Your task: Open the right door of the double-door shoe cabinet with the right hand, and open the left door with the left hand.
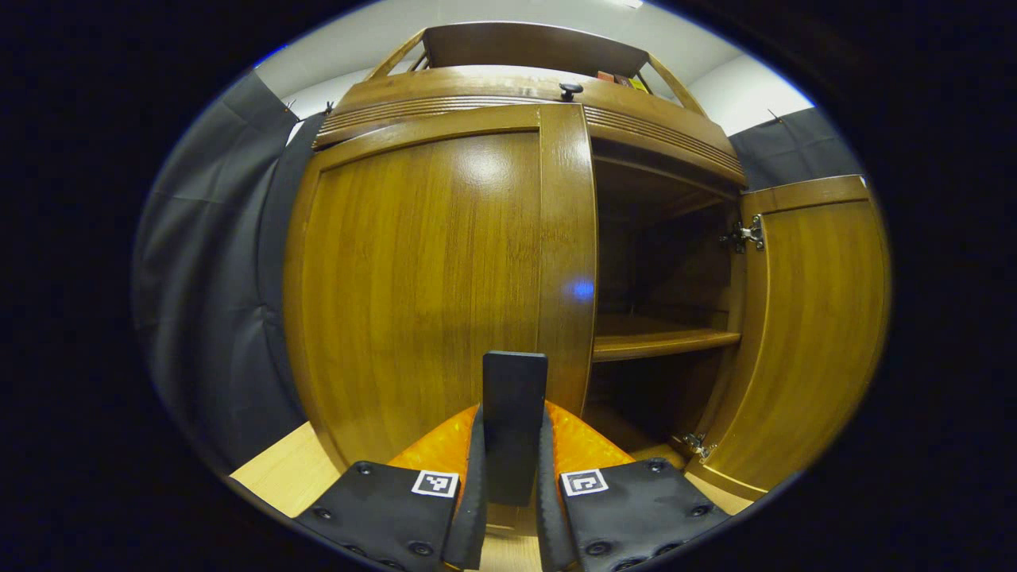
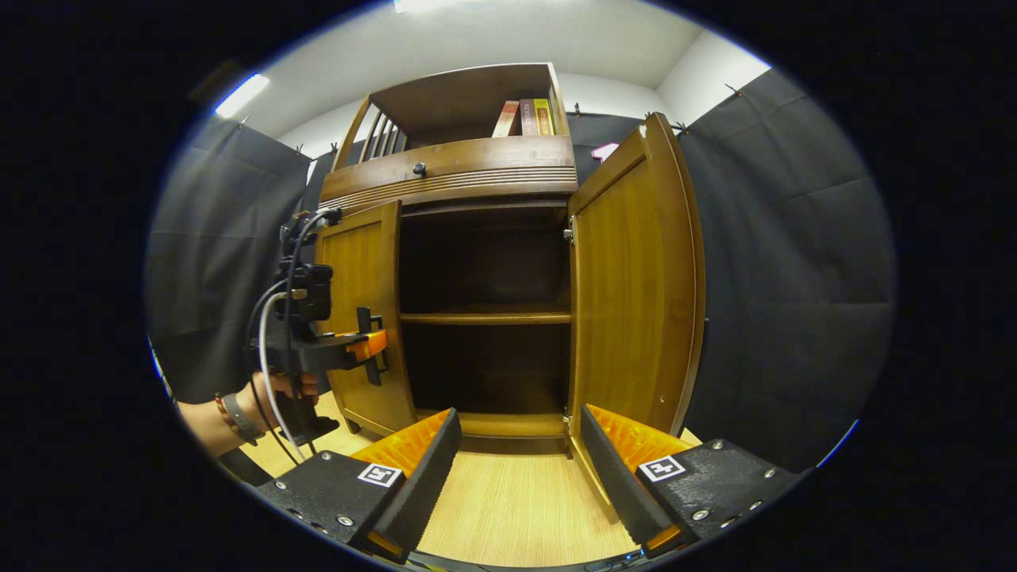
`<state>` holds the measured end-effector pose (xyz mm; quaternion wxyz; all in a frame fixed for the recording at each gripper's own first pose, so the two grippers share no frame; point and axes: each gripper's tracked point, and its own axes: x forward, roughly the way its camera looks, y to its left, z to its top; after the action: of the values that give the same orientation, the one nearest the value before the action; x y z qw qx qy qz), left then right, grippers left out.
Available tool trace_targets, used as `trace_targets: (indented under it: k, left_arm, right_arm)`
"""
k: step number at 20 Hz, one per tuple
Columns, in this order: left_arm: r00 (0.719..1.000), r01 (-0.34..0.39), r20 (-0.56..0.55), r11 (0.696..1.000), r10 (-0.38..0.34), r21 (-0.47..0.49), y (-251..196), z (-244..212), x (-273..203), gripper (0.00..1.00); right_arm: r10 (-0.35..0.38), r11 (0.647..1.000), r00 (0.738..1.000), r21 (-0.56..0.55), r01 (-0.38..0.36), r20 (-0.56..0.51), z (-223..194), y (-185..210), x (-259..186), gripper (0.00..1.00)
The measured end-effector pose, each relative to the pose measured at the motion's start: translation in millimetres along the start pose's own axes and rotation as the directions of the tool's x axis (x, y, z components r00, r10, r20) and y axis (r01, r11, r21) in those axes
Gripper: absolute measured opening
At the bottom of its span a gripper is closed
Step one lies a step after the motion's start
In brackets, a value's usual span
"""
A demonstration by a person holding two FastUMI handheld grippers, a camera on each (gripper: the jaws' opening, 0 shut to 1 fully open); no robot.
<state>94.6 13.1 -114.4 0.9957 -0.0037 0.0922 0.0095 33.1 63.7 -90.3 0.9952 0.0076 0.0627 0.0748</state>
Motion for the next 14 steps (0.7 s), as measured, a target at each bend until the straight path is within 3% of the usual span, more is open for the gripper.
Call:
trace_targets:
  k: [14]
  left_arm:
    - [0.992,-0.123,0.012,0.992,0.122,0.036,62,3,-100,0.33]
  right_arm:
    - [0.062,0.998,0.997,-0.012,-0.063,-0.04,-6,16,15,0.93]
